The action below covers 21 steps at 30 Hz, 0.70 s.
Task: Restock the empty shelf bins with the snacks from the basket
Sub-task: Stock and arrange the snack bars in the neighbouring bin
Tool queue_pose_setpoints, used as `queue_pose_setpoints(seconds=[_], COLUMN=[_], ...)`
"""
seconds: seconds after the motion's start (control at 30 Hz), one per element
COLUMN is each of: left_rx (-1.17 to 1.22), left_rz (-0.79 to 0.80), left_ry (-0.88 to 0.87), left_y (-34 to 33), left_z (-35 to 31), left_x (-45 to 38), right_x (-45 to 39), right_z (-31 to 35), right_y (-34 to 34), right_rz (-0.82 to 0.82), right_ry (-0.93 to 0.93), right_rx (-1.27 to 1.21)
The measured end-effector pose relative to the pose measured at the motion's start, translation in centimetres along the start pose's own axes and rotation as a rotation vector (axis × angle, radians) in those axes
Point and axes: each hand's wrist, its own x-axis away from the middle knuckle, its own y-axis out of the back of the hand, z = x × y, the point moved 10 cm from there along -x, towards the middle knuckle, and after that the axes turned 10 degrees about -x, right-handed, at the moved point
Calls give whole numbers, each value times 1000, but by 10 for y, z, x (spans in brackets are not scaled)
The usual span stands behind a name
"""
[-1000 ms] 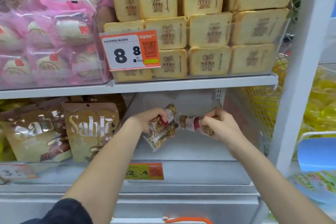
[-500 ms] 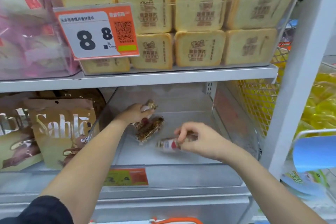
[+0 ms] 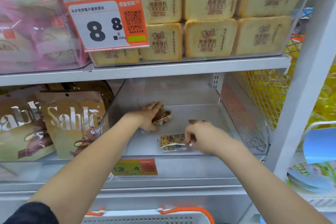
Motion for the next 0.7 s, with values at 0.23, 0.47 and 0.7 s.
queue_pose_setpoints(seconds=[0.23, 0.47, 0.7], left_rx=[-55, -158, 224], left_rz=[-14, -10, -180], left_ry=[-114, -59, -63], left_y=[12, 17, 39], left_z=[-9, 7, -18], left_x=[-4, -3, 41], right_x=[2, -24, -44], right_z=[1, 23, 35], right_y=[-20, -35, -42], right_rz=[214, 243, 261], right_ry=[-26, 56, 37], right_rx=[73, -43, 37])
